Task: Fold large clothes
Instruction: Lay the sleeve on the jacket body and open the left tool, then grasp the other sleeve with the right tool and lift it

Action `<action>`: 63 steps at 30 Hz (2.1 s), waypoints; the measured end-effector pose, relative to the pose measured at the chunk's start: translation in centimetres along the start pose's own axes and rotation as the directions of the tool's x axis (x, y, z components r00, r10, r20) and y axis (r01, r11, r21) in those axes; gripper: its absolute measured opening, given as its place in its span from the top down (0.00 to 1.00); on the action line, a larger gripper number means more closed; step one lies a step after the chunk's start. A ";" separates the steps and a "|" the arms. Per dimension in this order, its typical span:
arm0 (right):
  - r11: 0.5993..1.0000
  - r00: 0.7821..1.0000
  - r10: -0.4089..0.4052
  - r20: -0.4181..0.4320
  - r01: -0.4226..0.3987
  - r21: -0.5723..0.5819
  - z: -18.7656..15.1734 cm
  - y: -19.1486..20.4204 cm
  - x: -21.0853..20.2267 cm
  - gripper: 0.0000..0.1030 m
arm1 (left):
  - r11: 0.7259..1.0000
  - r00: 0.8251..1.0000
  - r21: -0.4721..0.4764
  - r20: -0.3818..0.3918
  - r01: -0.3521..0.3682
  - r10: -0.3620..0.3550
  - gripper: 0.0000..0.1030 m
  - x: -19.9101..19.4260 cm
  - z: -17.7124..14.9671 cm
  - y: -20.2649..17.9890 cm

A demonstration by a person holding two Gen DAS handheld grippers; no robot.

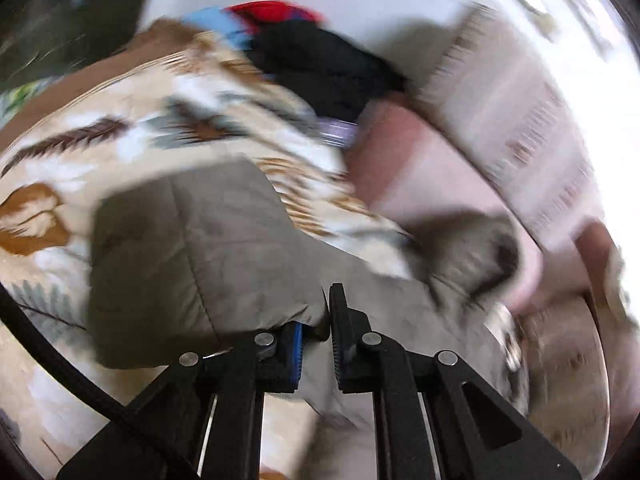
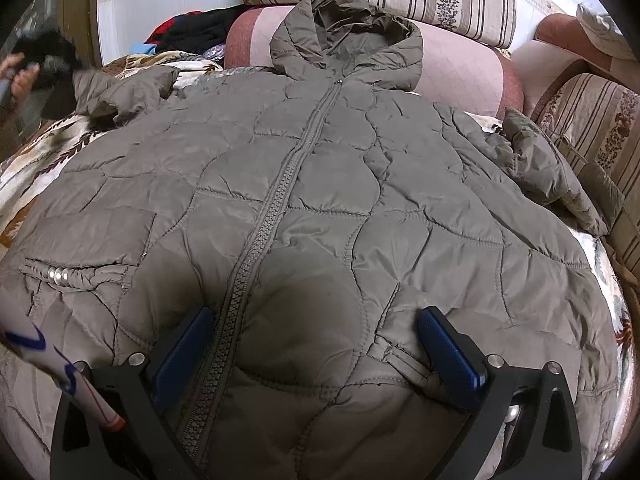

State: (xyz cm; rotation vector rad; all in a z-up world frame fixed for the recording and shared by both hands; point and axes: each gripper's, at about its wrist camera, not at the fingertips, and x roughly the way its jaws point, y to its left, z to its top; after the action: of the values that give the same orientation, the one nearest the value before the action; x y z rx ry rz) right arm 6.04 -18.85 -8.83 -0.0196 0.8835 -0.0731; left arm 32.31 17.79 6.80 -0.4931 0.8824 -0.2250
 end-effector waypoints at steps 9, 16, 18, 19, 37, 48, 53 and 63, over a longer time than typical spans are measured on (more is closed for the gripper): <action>0.998 1.000 0.019 0.021 -0.020 0.051 0.3 -1.2 -2.5 0.00 | 0.956 0.975 0.229 -0.171 0.181 -0.144 0.86 3.2 -11.4 -13.9; 0.988 0.997 -0.054 0.058 0.044 0.150 0.9 -5.7 -6.7 0.00 | 0.915 0.972 0.380 -0.232 0.136 -0.047 0.49 4.6 -20.8 -17.8; 0.984 0.997 -0.056 0.059 0.045 0.173 1.2 -6.7 -7.3 0.00 | 0.917 0.981 0.383 -0.190 0.111 -0.040 0.36 3.2 -22.2 -17.2; 0.982 0.997 -0.055 0.060 0.043 0.186 1.4 -7.2 -7.5 0.00 | 0.916 0.990 0.397 -0.141 0.061 -0.005 0.29 2.1 -23.4 -16.5; 0.847 0.986 0.073 -0.150 0.018 0.532 12.5 -14.9 8.0 0.14 | 0.863 0.977 0.458 0.061 -0.211 0.207 0.18 1.9 -29.4 -7.5; 0.820 0.984 0.062 -0.165 0.044 0.570 14.9 -17.2 11.0 0.76 | 0.869 0.981 0.457 0.041 -0.188 0.190 0.11 2.6 -29.6 -7.3; 0.854 0.984 0.027 -0.175 0.069 0.515 14.6 -16.0 9.8 0.70 | 0.870 0.981 0.455 0.044 -0.190 0.191 0.10 2.5 -29.6 -7.3; 0.897 0.966 -0.257 -0.012 0.243 0.370 10.8 -19.7 -0.6 0.18 | 0.853 0.971 0.465 0.073 -0.235 0.228 0.08 2.4 -30.2 -7.6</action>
State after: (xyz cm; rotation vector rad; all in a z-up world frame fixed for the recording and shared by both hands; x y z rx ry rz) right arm 12.90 -38.62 -0.63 0.2183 0.8148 -0.4793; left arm 10.27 0.66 -7.16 0.0696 0.8286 -0.2052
